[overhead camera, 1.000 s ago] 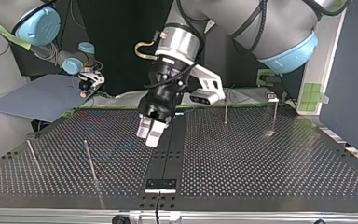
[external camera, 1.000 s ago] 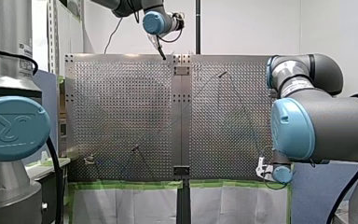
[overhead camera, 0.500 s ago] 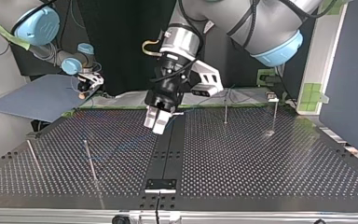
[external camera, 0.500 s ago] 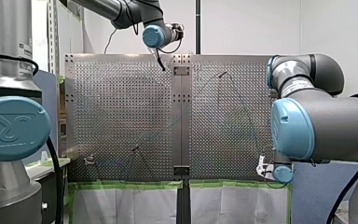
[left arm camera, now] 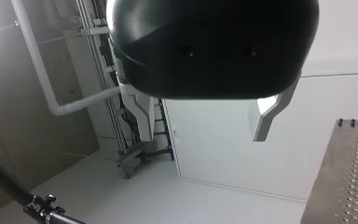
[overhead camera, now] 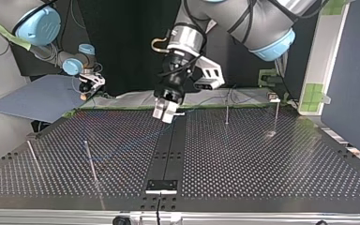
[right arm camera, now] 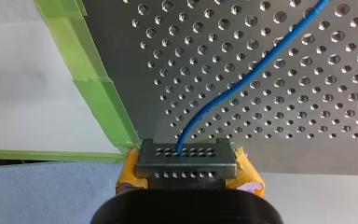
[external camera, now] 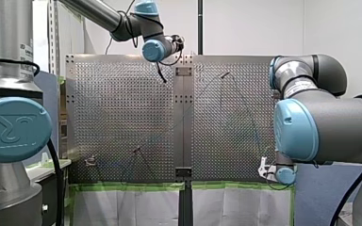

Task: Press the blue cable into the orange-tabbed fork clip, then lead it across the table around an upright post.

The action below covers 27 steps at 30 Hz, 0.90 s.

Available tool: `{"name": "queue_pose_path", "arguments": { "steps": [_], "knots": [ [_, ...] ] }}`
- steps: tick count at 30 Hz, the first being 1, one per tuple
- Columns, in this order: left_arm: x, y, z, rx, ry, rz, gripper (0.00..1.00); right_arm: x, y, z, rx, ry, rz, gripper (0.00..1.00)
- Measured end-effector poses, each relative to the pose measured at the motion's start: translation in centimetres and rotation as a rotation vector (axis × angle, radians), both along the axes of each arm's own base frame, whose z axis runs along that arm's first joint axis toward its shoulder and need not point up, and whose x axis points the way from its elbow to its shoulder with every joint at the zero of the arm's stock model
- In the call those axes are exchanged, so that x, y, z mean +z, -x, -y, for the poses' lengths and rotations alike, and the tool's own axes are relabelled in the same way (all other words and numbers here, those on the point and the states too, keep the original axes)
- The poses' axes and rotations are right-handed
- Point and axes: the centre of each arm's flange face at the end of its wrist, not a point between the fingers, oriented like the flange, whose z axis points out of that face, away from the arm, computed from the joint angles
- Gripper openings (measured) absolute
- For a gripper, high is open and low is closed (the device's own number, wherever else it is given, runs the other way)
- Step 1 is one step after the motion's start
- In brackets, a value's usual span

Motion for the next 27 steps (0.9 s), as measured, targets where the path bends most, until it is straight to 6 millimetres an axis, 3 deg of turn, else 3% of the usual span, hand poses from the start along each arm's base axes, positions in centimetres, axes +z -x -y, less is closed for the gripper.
{"name": "queue_pose_path", "arguments": {
  "steps": [5,13,27],
  "knots": [
    [-2.0,0.0,-0.2,0.024,0.011,-0.018,1.00,0.0,-0.1,0.0,0.002,-0.001,0.000,0.00],
    [-7.0,0.0,-1.0,0.084,-0.010,-0.091,1.00,0.0,-0.3,-0.1,0.004,-0.002,-0.001,0.00],
    [-13.1,2.2,-2.8,0.110,-0.091,-0.190,1.00,0.0,-0.5,-0.2,0.008,-0.004,-0.001,0.00]
  ]
}}
